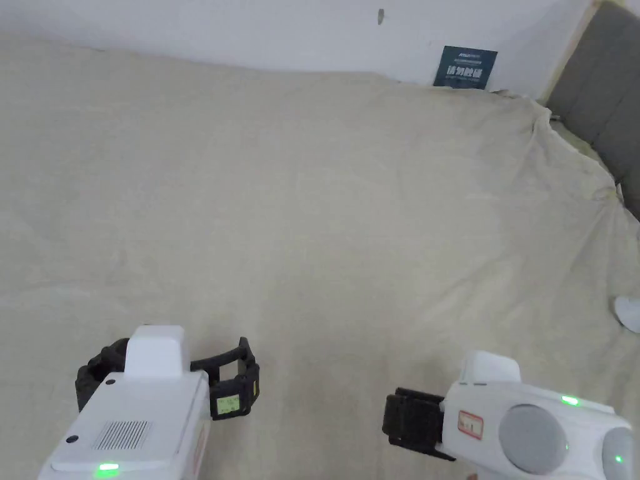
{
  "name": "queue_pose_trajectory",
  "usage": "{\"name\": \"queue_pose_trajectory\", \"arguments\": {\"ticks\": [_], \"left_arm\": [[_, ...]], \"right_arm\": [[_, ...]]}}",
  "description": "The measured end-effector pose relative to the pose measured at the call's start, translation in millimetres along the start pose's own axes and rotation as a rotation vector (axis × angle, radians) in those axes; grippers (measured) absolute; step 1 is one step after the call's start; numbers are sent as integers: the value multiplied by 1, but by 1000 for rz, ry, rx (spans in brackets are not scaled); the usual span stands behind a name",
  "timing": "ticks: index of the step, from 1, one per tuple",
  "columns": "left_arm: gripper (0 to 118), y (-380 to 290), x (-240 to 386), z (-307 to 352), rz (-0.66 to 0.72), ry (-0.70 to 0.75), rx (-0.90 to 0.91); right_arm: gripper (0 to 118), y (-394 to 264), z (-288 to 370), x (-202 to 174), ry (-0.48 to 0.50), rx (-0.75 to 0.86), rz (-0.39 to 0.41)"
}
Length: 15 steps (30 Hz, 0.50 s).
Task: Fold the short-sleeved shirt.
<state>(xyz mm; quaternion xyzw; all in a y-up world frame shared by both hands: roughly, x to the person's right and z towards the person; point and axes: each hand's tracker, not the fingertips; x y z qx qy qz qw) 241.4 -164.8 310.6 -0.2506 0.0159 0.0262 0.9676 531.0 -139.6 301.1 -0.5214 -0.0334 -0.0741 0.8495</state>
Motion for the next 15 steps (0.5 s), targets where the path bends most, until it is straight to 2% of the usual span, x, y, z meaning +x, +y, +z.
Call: {"name": "queue_pose_trajectory", "arguments": {"ticks": [2,4,7,10,12,15], "left_arm": [[118,-1,-8,-14,27,12,-43],[118,3,-17,-32,66,29,-92],[118,19,-34,-70,129,56,-124],[118,41,-50,-114,165,98,-112],[118,57,-59,-144,183,157,-127],[118,68,-70,-187,226,228,-116]], "right_arm": [[113,3,-21,4,-14,-24,31],[113,12,-40,13,-82,-9,-46],[113,48,-69,31,-59,83,-66],[113,92,-101,41,-199,230,-85],[113,121,-129,44,-301,273,-93],[113,151,-168,51,-394,270,-103]]}}
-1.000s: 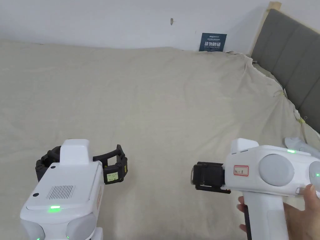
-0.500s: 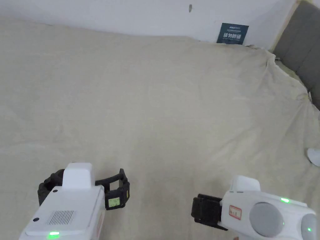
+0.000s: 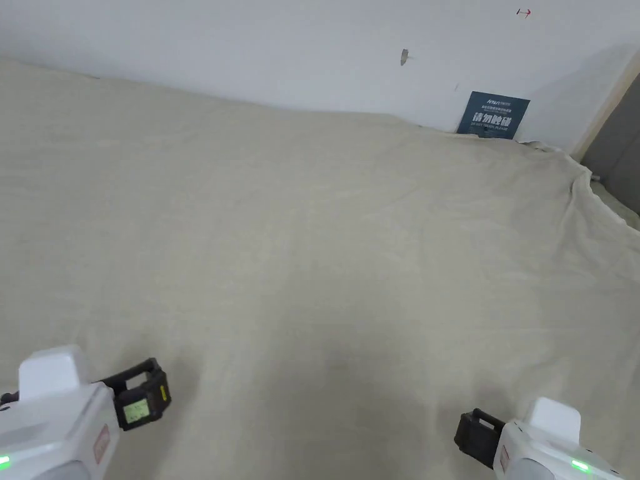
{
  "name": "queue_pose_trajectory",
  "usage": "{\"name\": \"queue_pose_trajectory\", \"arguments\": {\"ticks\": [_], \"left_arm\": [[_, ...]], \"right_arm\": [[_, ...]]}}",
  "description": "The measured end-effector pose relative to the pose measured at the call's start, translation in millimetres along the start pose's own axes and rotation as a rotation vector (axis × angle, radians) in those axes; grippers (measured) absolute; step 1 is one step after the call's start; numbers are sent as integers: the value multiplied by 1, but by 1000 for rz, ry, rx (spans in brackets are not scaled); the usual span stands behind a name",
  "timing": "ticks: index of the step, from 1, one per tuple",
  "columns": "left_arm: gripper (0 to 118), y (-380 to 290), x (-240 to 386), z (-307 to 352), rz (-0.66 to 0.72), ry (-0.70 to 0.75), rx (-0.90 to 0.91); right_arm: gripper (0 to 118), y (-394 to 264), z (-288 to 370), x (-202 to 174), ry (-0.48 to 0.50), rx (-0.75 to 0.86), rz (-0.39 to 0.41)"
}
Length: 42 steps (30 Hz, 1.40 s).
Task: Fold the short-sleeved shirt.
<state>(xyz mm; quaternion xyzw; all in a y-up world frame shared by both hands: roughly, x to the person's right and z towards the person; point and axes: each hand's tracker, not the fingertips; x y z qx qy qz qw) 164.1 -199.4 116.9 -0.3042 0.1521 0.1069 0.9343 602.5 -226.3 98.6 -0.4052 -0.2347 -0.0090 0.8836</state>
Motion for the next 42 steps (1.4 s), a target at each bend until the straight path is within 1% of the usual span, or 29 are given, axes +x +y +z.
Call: {"name": "queue_pose_trajectory", "arguments": {"ticks": [1,3,4,5,6,7,8,9,11,13,14,15,16,17,19,23,32,37,42], "left_arm": [[118,3,1,-13,9,19,-22],[118,4,3,-36,33,90,-104],[118,-1,3,-47,49,111,-151],[118,-9,3,-59,60,125,-223],[118,-21,2,-69,68,138,-294],[118,-37,2,-75,44,150,-307],[118,-44,8,-59,3,162,-83],[118,-33,12,-51,17,151,-130],[118,-32,13,-57,12,172,-178],[118,-28,8,-60,21,155,-201],[118,-28,7,-56,28,148,-192],[118,-33,5,-58,30,144,-180],[118,-32,6,-59,27,147,-179],[118,-30,8,-60,23,152,-185],[118,-32,7,-61,21,154,-188],[118,-31,6,-61,24,151,-186],[118,-31,5,-61,25,150,-185],[118,-32,5,-58,25,150,-186],[118,-31,5,-59,24,151,-186]], "right_arm": [[113,3,-8,-4,-13,-8,-12],[113,-1,-21,-6,-3,-34,-39],[113,-5,-26,-7,14,-48,-50],[113,-17,-30,-8,55,-65,-53],[113,-30,-30,-7,70,-9,-83],[116,-38,-28,-3,48,48,-128],[116,-33,-25,6,96,15,-165],[116,-31,-26,13,137,-14,-173],[117,-33,-34,17,187,-27,-192],[118,-23,-26,6,131,-58,-157],[118,-24,-23,1,101,-49,-135],[118,-27,-22,-2,92,-34,-130],[118,-28,-20,-2,96,-33,-132],[118,-22,-31,10,104,-37,-138],[118,-22,-33,14,126,-45,-154],[118,-24,-29,10,112,-43,-143],[118,-25,-33,12,117,-42,-148],[118,-25,-50,10,116,-41,-147],[118,-25,-51,10,116,-41,-147]]}}
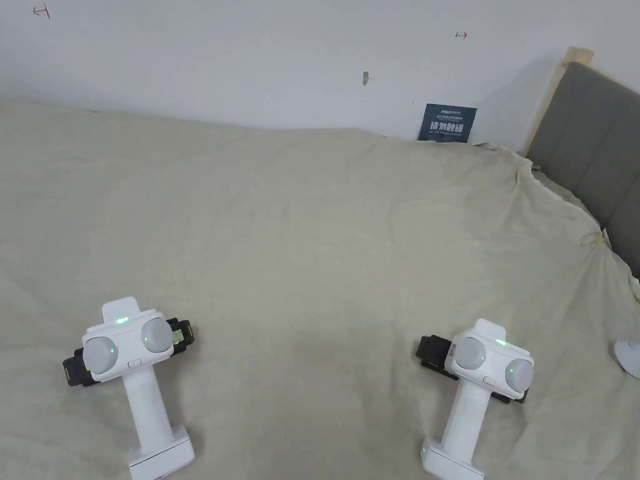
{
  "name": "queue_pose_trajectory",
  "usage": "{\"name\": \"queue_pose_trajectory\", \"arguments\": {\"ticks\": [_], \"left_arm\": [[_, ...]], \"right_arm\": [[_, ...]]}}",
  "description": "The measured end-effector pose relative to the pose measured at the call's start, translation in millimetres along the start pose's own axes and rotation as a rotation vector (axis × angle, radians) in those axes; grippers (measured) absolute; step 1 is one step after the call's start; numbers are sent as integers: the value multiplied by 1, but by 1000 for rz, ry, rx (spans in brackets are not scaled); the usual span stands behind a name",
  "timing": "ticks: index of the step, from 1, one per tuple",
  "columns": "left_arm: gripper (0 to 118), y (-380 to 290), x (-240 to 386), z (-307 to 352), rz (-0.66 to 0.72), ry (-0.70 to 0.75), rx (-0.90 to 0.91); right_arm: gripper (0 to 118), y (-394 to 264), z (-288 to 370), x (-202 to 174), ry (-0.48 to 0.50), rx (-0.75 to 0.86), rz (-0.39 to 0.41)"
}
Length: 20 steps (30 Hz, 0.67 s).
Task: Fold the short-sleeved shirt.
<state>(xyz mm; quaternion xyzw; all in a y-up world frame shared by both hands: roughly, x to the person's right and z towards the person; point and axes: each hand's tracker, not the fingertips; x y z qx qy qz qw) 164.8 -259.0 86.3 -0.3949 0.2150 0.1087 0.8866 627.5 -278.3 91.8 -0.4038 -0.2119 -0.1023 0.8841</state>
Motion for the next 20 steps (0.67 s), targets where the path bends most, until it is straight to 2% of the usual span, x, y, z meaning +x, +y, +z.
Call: {"name": "queue_pose_trajectory", "arguments": {"ticks": [20], "left_arm": [[118,-1,1,0,0,0,0]], "right_arm": [[118,-3,9,-3,0,0,0]]}}
